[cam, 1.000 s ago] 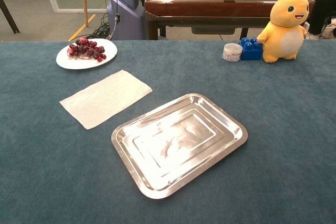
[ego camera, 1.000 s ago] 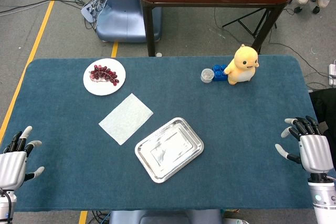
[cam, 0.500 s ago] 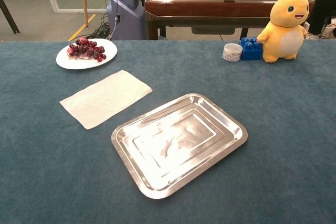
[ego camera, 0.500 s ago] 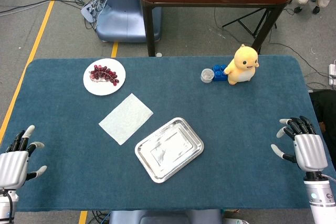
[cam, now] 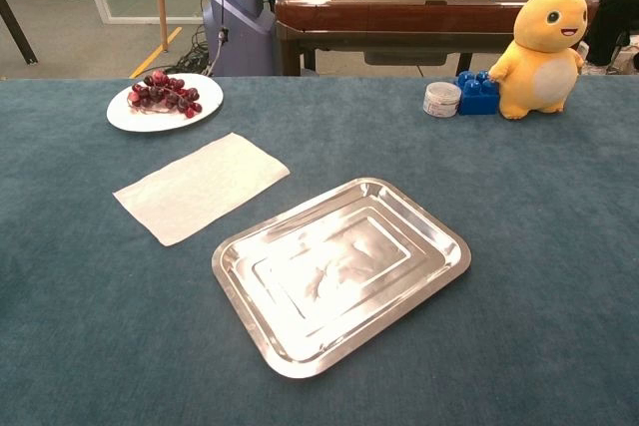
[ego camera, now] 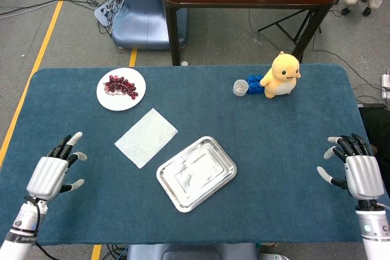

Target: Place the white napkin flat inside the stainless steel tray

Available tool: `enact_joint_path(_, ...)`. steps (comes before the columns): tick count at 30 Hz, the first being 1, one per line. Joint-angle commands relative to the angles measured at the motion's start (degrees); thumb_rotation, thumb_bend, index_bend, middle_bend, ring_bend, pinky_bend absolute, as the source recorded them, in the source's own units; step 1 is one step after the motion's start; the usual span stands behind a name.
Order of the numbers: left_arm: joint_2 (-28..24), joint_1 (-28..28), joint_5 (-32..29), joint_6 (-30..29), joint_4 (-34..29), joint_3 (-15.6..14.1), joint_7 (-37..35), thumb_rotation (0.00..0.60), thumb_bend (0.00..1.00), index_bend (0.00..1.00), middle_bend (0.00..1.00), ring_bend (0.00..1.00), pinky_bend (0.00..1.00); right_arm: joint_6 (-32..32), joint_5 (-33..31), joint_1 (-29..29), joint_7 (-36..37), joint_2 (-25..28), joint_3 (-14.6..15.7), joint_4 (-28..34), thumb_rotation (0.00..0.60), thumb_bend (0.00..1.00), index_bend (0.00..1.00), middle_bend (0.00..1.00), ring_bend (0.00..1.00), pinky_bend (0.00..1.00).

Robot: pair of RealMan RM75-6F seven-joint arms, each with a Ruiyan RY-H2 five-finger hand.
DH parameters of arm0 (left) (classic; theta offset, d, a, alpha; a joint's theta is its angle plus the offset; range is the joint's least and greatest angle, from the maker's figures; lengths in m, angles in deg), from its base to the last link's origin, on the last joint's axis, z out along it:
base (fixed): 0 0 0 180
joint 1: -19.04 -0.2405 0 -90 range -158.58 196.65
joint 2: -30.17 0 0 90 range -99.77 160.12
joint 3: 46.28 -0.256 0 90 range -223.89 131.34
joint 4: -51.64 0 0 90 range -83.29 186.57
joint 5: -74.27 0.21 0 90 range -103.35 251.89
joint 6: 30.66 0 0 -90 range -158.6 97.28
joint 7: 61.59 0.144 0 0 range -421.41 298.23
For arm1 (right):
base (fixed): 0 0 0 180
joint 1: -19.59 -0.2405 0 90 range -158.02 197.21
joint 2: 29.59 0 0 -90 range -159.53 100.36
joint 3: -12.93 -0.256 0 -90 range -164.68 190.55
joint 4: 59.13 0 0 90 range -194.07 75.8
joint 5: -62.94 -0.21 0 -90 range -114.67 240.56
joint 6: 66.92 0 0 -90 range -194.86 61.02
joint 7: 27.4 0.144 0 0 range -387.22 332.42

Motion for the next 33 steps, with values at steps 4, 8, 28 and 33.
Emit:
enact_joint_path(4, 3.0, 4.36, -0.7, 5.3, 3.08, 1.4, -1.0, 0.6, 0.02, 0.49, 0.06, 0.03, 0.27, 0.33, -0.33, -0.14, 0.28, 0.02, -0.12, -0.26, 0.6, 0.19, 0.52, 0.3, 0.18, 0.1)
enact_joint_path(8, 5.47, 6.95, -2.91, 9.26, 5.63, 2.06, -0.68, 0.6, 0.02, 0.51, 0.06, 0.03, 0.27, 0.18, -0.49, -0.09, 0.67, 0.19, -0.29, -0.29, 0.6, 0.19, 0.52, 0.3, 0.18, 0.1)
enact_joint_path(28, 16.3, 12.9, -5.46, 13.72, 16.94, 2.27, 1.87, 0.6, 0.04, 0.51, 0.07, 0.03, 0.27, 0.37, -0.89, -0.12, 1.84, 0.68, -0.46, -0.33, 0.6, 0.19, 0.52, 0.3, 0.18, 0.1)
enact_joint_path(33, 17.49, 13.8, -6.38, 14.82, 18.23, 2.18, 2.34, 0.6, 0.12, 0.49, 0.07, 0.03, 0.27, 0.3, -0.98, -0.09, 2.03, 0.78, -0.55, -0.33, 0.6, 0.19, 0.52, 0.3, 0.18, 0.1)
